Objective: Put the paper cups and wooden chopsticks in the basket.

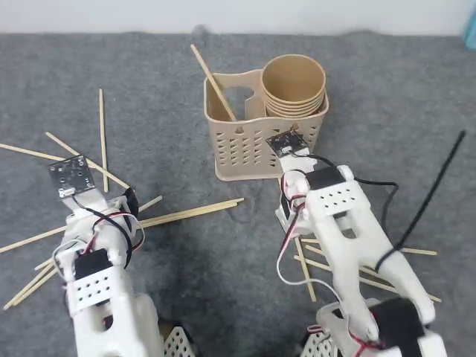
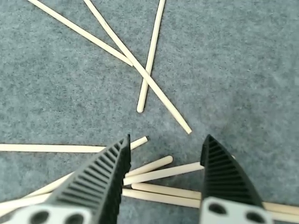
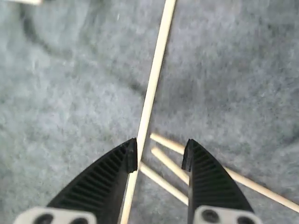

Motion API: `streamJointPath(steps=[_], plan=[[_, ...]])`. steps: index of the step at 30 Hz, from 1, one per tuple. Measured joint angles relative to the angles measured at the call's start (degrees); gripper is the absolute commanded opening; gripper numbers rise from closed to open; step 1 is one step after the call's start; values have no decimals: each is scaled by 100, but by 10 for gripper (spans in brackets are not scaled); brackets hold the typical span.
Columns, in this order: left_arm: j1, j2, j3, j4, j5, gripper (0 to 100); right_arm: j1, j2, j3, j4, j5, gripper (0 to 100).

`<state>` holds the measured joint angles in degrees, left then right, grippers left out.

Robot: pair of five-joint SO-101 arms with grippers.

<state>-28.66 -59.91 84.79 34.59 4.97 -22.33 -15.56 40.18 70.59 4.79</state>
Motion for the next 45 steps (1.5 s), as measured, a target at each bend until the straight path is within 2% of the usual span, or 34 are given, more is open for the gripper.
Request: streamJointPath(steps=[6, 11, 15, 18, 21, 25, 31, 40, 45], plan=[[0, 0, 0, 0, 0, 232, 0, 633, 0, -589, -79, 173], [0, 0, 0, 0, 0, 232, 18, 712, 0, -774, -97, 172], [0, 0, 0, 0, 0, 232, -18, 712, 0, -809, -387, 155], [0, 0, 0, 0, 0, 232, -264, 712, 53, -809, -466, 121], [0, 0, 0, 0, 0, 232, -607, 703, 273, -809, -563, 121], [0, 0, 0, 0, 0, 232, -721, 316, 712, -1002, -686, 121], [0, 0, 0, 0, 0, 232, -466, -431, 1495, -1767, -703, 120], [0, 0, 0, 0, 0, 232, -255, -404, 1873, -2655, -712, 113], [0, 0, 0, 0, 0, 232, -273, -325, 1881, -2681, -712, 8]])
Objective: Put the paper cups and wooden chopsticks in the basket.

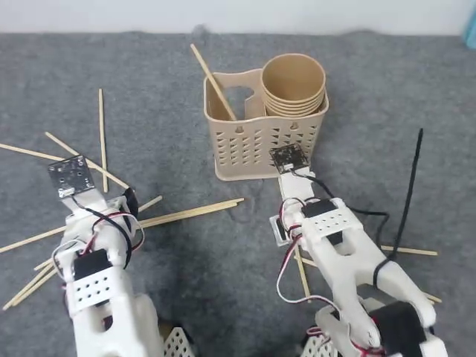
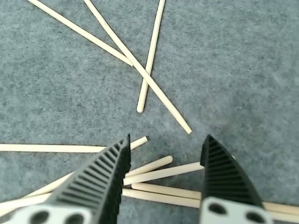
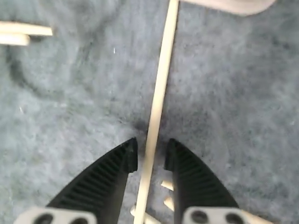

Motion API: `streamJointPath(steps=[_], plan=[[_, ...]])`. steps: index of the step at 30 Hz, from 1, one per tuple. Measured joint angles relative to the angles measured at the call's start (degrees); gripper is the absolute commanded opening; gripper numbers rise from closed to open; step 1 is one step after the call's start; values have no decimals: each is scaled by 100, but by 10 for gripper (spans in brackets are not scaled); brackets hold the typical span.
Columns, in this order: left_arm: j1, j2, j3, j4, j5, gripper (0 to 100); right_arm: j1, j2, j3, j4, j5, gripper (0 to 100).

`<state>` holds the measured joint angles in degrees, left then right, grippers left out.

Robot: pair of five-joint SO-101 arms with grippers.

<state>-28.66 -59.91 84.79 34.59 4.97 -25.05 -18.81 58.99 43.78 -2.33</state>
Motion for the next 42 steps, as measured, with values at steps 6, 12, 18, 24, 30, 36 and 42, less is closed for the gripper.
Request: streamJointPath(steps=[6, 12, 18, 24, 30, 36, 42], plan=[[0, 0, 0, 0, 0, 232, -185, 35, 0, 35, 220, 7], [0, 0, 0, 0, 0, 232, -484, 18, 0, 580, 527, 9], [0, 0, 0, 0, 0, 232, -967, -941, 0, 1618, 642, 9], [0, 0, 0, 0, 0, 232, -1125, -2523, 0, 2585, 1029, 9], [0, 0, 0, 0, 0, 232, -369, -4255, 0, 3015, 1310, 9], [0, 0, 0, 0, 0, 232, 738, -5987, 0, 3446, 1319, 9], [0, 0, 0, 0, 0, 232, 2207, -6453, 0, 3420, 1319, 9]])
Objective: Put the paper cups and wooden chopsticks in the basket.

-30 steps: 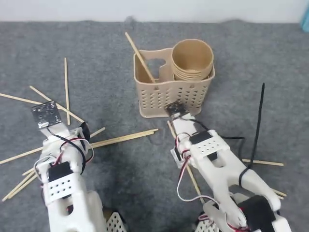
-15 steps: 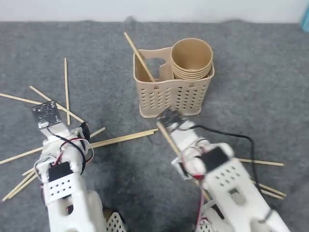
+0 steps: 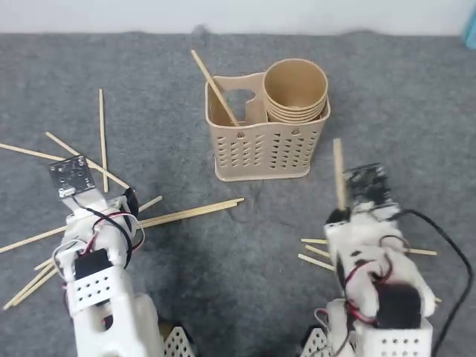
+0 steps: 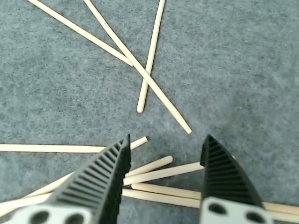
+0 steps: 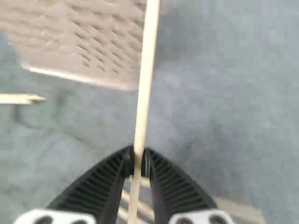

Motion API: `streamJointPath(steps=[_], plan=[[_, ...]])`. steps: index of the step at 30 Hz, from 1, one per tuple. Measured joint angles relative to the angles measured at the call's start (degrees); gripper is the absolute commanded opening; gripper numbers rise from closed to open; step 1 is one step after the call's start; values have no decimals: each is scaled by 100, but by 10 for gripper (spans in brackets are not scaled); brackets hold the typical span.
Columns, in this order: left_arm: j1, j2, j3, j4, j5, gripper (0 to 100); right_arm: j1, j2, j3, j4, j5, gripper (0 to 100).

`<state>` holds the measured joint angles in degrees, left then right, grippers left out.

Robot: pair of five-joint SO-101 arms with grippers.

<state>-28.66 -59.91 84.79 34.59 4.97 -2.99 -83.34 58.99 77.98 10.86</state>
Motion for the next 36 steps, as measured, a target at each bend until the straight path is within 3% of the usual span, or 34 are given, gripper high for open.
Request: streamJointPath(steps=[7, 15, 23, 36], plan=[[0, 0, 0, 0, 0, 232, 1723, 1134, 9, -695, 9, 9], [0, 0, 0, 0, 0, 232, 2936, 3604, 0, -2400, 18, 13], [0, 0, 0, 0, 0, 232, 3376, 5644, 9, -3640, 18, 156], [0, 0, 0, 0, 0, 232, 3402, 5934, -651, -3719, 18, 94]])
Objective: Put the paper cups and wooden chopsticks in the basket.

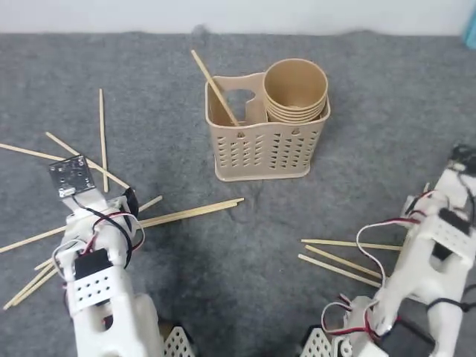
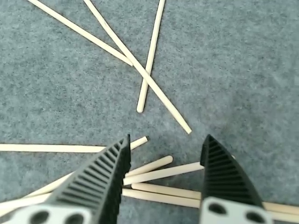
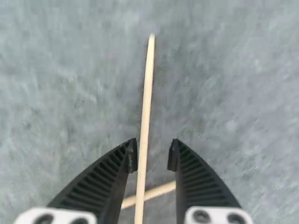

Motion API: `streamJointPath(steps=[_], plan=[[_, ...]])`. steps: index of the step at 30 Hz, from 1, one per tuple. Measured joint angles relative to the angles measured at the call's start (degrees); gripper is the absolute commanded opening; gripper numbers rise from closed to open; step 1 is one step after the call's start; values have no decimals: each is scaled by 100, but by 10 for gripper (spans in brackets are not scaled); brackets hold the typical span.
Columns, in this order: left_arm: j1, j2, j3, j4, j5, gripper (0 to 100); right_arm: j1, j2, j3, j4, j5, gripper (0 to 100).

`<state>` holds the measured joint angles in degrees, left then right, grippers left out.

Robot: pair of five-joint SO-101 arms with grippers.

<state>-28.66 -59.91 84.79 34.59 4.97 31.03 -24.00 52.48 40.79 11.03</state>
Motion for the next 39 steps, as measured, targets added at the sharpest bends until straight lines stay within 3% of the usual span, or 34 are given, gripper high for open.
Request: streamJointPath(steps=[13, 30, 35, 39], plan=[[0, 0, 0, 0, 0, 232, -185, 158, -782, 105, 0, 94], [0, 0, 0, 0, 0, 232, -185, 4009, -3174, 105, 0, 94], [0, 0, 0, 0, 0, 232, -176, 4475, -3631, 176, 0, 2], [0, 0, 0, 0, 0, 232, -97, 4519, -3763, 299, 9, 7]])
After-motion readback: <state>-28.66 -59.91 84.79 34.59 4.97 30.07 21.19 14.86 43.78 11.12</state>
